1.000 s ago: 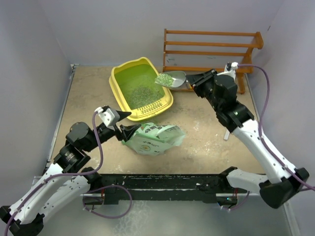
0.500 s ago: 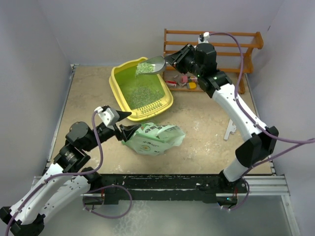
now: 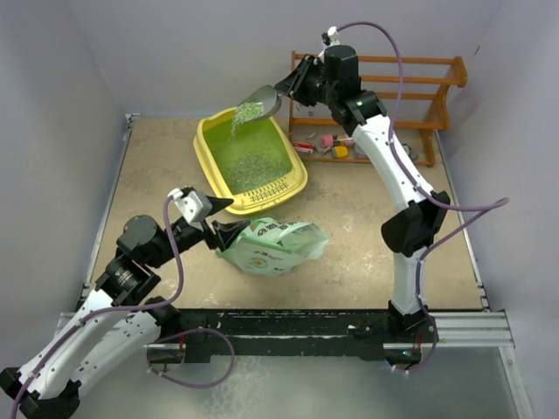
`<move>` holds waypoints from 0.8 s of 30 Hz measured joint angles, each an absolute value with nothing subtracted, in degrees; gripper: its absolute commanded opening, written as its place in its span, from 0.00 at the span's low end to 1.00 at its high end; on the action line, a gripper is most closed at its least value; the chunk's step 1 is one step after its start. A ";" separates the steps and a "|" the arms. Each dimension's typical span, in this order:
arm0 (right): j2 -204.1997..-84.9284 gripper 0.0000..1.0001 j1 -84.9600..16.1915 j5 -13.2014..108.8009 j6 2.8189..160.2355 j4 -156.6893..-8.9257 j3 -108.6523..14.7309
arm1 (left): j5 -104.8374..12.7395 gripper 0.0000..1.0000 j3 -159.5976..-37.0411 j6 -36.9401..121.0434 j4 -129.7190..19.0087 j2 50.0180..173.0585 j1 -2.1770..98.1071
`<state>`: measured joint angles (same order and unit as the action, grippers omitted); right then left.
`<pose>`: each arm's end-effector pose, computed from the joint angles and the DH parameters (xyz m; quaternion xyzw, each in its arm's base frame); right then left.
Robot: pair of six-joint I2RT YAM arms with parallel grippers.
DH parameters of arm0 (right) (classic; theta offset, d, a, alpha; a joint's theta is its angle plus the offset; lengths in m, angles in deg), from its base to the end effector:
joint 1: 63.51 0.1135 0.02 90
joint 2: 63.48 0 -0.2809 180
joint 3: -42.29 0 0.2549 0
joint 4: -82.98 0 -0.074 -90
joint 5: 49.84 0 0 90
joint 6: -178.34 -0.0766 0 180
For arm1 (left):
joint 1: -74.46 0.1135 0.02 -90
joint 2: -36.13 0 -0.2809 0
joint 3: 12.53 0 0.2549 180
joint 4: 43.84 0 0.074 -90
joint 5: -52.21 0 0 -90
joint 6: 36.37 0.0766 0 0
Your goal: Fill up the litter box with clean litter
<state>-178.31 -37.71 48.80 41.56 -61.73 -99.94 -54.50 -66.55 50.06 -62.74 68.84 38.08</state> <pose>0.4565 0.2334 0.4652 0.0883 0.7484 0.4334 0.4943 0.1225 -0.1176 0.3641 0.2940 0.6272 -0.3385 0.6368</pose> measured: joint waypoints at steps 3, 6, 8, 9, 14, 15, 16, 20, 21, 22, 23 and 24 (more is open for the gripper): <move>-181.59 0.00 -37.71 48.87 44.99 -59.37 -105.80 | -54.72 0.68 -66.55 49.84 -62.74 68.84 38.08; -183.45 0.00 -37.82 49.15 48.07 -58.32 -108.38 | -54.96 0.68 -66.55 49.77 -62.74 68.75 38.08; -184.36 0.00 -37.97 49.79 50.06 -57.73 -109.12 | -55.13 0.68 -66.53 49.77 -62.69 68.69 38.08; -185.04 0.00 -38.06 50.18 51.31 -57.34 -109.41 | -55.20 0.68 -66.55 49.77 -62.72 68.67 38.11; -188.19 0.00 -38.08 50.22 56.73 -55.79 -110.13 | -55.68 0.68 -66.55 49.77 -62.72 68.73 38.13; -188.78 0.00 -38.08 50.22 57.51 -55.50 -110.17 | -55.74 0.68 -66.55 49.77 -62.69 68.73 38.17; -189.37 0.00 -38.08 50.20 58.63 -55.20 -110.17 | -55.81 0.68 -66.55 49.75 -62.69 68.73 38.21; -191.71 0.00 -38.08 49.92 62.87 -53.67 -110.28 | -56.05 0.68 -66.55 49.77 -62.69 68.75 38.56; -192.19 0.00 -38.08 49.90 63.76 -53.27 -110.37 | -56.25 0.68 -66.55 49.77 -62.69 68.73 38.70; -192.67 0.00 -38.08 49.79 64.79 -52.79 -110.76 | -56.44 0.68 -66.55 49.75 -62.69 68.75 38.78; -193.32 0.00 -38.08 49.68 65.93 -52.51 -111.16 | -56.55 0.68 -66.55 49.75 -62.67 68.75 38.85; -193.63 0.00 -38.08 49.50 66.78 -52.40 -111.35 | -56.66 0.68 -66.53 49.75 -62.67 68.78 38.91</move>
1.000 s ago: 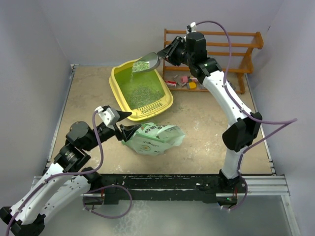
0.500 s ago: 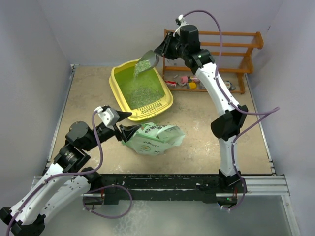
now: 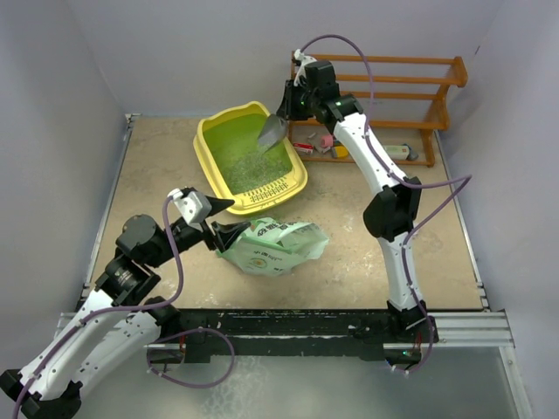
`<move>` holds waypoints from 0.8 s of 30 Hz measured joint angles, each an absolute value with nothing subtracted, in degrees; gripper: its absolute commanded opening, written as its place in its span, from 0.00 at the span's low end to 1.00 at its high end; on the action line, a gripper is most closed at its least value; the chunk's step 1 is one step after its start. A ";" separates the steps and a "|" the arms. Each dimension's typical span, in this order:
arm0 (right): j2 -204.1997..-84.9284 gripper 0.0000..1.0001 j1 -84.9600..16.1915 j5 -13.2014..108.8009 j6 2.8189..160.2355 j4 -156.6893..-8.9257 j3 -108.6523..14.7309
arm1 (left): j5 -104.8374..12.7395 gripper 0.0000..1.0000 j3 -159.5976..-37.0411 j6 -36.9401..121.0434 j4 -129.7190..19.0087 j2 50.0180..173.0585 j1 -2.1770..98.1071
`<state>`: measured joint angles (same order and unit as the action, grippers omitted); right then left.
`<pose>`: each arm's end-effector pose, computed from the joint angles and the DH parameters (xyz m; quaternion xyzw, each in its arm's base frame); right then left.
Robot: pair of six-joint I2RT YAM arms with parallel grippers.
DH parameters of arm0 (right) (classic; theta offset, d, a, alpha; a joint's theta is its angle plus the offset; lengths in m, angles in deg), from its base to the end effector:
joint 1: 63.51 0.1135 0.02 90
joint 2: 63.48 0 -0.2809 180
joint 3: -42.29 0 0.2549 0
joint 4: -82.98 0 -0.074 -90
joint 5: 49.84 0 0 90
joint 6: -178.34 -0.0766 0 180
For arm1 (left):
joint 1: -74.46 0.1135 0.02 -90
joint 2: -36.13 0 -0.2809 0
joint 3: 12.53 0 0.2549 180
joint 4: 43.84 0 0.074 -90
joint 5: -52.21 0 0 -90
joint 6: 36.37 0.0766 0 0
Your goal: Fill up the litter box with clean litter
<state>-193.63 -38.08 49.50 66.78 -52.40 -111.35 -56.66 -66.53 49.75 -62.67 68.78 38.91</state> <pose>0.5134 0.2579 0.3759 -0.0738 0.8200 0.2863 0.4901 0.1217 -0.1174 0.3643 0.3000 0.6238 -0.3471 0.6327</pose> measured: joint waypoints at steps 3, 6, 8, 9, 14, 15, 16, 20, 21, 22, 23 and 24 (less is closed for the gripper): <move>-194.09 0.00 -38.08 48.41 69.34 -52.38 -111.77 | -57.12 0.68 -66.53 49.75 -62.67 68.88 39.22; -194.13 0.00 -37.99 46.81 72.07 -52.64 -112.21 | -57.30 0.68 -66.53 49.75 -62.67 69.02 39.31; -194.11 0.00 -37.67 45.57 74.43 -53.56 -112.21 | -57.38 0.68 -66.55 49.77 -62.67 69.06 39.46; -194.11 0.00 -37.49 45.17 75.63 -53.91 -112.18 | -57.43 0.68 -66.55 49.75 -62.67 69.10 39.55; -192.10 0.00 -35.37 42.18 81.38 -55.79 -109.63 | -57.86 0.68 -66.55 49.75 -62.63 69.28 39.88; -191.66 0.00 -34.85 41.96 81.99 -55.85 -109.50 | -57.97 0.69 -66.55 49.77 -62.63 69.32 40.03; -191.10 0.00 -34.15 41.44 82.63 -56.07 -109.19 | -58.13 0.69 -66.55 49.75 -62.63 69.39 40.16; -186.05 0.00 -32.38 40.61 83.35 -55.94 -106.33 | -58.74 0.71 -66.55 49.75 -62.30 69.61 40.86; -183.99 0.00 -32.03 40.56 83.33 -55.83 -105.21 | -58.91 0.71 -66.55 49.75 -62.17 69.56 40.99; -181.43 0.00 -31.87 40.54 83.15 -55.81 -103.72 | -59.07 0.73 -66.55 49.75 -62.02 69.50 41.10; -179.14 0.00 -31.85 40.45 82.93 -55.74 -102.41 | -59.26 0.77 -66.55 49.75 -61.82 69.41 41.14; -176.08 0.00 -31.87 40.24 82.60 -55.70 -100.56 | -59.55 0.81 -66.55 49.75 -61.60 69.30 41.27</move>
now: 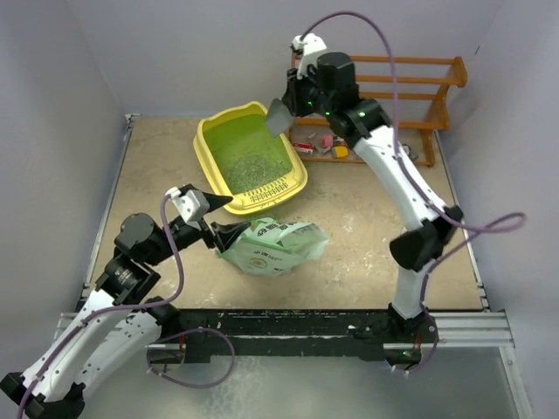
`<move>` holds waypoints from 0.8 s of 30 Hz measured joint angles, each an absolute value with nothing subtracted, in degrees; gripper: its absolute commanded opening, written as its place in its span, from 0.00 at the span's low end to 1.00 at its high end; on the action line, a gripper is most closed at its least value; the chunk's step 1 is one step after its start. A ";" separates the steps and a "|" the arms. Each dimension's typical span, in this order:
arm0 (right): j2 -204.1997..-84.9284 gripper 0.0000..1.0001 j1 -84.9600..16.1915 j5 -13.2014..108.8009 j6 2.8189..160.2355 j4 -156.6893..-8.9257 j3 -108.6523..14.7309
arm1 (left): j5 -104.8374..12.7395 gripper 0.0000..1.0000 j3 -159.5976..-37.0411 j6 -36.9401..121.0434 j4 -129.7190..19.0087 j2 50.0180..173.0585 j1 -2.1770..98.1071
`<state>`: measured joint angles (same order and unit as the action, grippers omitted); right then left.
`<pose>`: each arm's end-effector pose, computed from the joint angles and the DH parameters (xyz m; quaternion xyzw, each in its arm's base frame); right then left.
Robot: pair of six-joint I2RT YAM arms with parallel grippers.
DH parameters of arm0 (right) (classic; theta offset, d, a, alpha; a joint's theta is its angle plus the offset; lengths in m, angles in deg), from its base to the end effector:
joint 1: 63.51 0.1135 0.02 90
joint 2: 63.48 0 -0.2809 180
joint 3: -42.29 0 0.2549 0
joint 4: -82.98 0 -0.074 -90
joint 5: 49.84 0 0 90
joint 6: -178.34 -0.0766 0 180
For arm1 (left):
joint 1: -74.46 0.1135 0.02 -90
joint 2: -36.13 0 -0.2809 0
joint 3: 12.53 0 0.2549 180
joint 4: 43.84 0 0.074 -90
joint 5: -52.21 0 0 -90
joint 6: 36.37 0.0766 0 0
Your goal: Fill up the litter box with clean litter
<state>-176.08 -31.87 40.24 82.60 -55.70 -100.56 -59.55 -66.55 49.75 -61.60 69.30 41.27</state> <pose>0.4222 0.2603 0.4723 -0.1734 0.7523 0.2042 0.6019 0.1251 -0.1157 0.3657 0.3034 0.6188 -0.3497 0.6346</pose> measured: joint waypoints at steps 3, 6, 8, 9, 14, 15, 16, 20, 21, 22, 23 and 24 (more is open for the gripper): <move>-166.33 0.00 -32.20 39.30 81.51 -55.35 -94.94 | -60.27 0.86 -66.55 49.75 -61.43 68.91 41.52; -154.70 0.00 -32.51 37.79 79.92 -53.86 -88.71 | -61.47 0.87 -66.55 50.12 -61.45 68.56 41.58; -147.12 0.00 -32.51 36.69 78.67 -51.39 -85.65 | -62.52 0.87 -66.55 50.91 -61.62 68.40 41.60; -143.67 0.00 -32.51 36.48 78.10 -50.04 -84.51 | -63.20 0.87 -66.62 51.52 -61.97 68.40 41.60; -127.64 0.00 -32.51 36.59 74.28 -43.70 -75.79 | -68.53 0.86 -69.07 54.82 -67.98 70.22 41.69; -124.04 0.00 -32.51 36.74 73.12 -41.97 -72.93 | -69.62 0.86 -69.90 55.06 -69.19 70.85 41.71; -121.68 0.00 -32.51 36.89 72.27 -40.73 -70.85 | -70.58 0.86 -70.60 55.37 -70.08 71.38 41.71; -112.56 0.00 -32.51 38.75 67.76 -37.56 -60.19 | -72.81 0.84 -71.60 56.13 -72.84 72.08 41.71; -110.62 0.00 -32.51 39.32 66.54 -37.34 -56.89 | -73.14 0.84 -71.69 56.24 -73.62 72.08 41.71; -109.44 0.00 -32.51 39.67 65.71 -36.86 -54.72 | -73.40 0.83 -71.71 56.27 -74.15 72.05 41.71; -108.10 0.00 -32.51 39.84 64.68 -36.33 -51.90 | -73.62 0.83 -71.71 56.22 -74.91 71.79 41.71; -107.19 0.00 -32.51 39.95 63.87 -35.85 -49.78 | -73.88 0.83 -71.71 56.22 -75.94 71.27 41.71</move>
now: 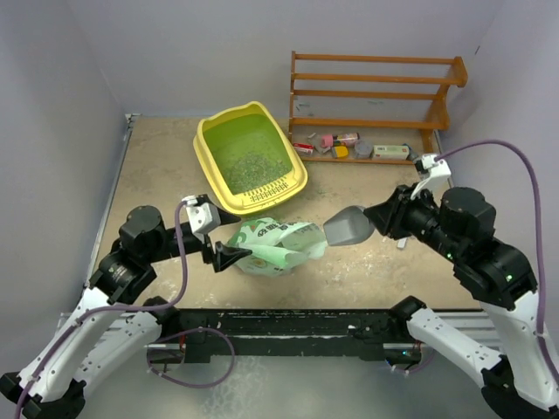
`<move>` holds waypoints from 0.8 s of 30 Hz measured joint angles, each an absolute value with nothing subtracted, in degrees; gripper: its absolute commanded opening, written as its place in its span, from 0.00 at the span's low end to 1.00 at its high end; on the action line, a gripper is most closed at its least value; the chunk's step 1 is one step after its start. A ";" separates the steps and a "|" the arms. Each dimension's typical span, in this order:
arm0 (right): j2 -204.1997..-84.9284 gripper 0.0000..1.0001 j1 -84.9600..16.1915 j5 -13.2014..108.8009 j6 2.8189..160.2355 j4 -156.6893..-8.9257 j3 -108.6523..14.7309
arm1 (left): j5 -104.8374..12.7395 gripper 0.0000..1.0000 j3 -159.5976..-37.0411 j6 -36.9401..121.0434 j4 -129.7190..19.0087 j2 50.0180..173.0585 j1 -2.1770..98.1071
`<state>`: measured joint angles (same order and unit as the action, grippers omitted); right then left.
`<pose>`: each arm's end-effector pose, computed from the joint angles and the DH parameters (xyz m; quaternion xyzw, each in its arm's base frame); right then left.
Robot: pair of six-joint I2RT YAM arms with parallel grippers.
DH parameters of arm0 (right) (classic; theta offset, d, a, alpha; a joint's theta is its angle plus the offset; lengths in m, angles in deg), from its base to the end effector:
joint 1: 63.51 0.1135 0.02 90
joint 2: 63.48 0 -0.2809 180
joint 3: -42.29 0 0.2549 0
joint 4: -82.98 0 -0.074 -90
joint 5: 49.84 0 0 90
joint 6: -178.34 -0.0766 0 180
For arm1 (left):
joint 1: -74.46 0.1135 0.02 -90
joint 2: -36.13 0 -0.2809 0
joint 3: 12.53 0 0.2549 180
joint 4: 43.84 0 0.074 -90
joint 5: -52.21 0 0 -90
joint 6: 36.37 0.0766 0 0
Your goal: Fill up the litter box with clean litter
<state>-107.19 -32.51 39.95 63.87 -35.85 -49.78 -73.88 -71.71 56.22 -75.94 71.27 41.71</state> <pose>0.1143 0.0683 0.4647 -0.0434 0.7804 0.2890 0.5528 0.1082 -0.1232 0.3600 0.4114 0.6224 -0.3880 0.5411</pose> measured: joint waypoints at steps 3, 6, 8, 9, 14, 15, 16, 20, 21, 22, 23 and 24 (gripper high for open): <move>-105.81 0.00 -32.51 40.85 61.86 -35.61 -45.10 | -74.12 0.84 -71.86 56.20 -79.02 69.41 41.71; -105.53 0.00 -32.51 41.81 60.53 -35.90 -42.31 | -73.10 0.86 -72.43 55.96 -82.21 66.22 41.71; -105.44 0.00 -32.51 42.40 59.94 -36.57 -40.80 | -72.03 0.87 -72.59 55.76 -83.46 63.38 41.71; -105.37 0.00 -32.51 42.57 59.72 -36.99 -40.23 | -71.63 0.87 -72.69 55.74 -83.96 62.02 41.71; -105.94 0.00 -32.51 44.02 58.93 -39.53 -38.00 | -70.50 0.87 -73.66 55.74 -85.71 58.13 41.71; -106.25 0.00 -32.51 44.24 58.91 -40.07 -37.78 | -70.54 0.87 -73.57 55.72 -85.84 58.35 41.71; -106.64 0.00 -32.51 44.32 58.91 -40.64 -37.65 | -70.61 0.87 -73.35 55.65 -85.82 58.81 41.71; -108.26 0.00 -32.51 44.43 58.96 -42.37 -37.50 | -70.72 0.85 -72.08 55.19 -85.12 62.52 41.71; -108.83 0.00 -32.51 44.45 59.00 -42.87 -37.50 | -70.72 0.84 -71.91 55.17 -84.94 63.77 41.71; -109.33 0.00 -32.51 44.45 59.04 -43.31 -37.50 | -70.74 0.84 -71.84 55.15 -84.75 65.21 41.71; -109.85 0.00 -32.51 44.45 59.17 -43.66 -37.50 | -70.78 0.83 -71.78 55.00 -84.33 66.48 41.71; -110.49 0.00 -32.51 44.48 59.33 -43.94 -37.50 | -70.85 0.82 -71.67 54.84 -83.79 67.81 41.71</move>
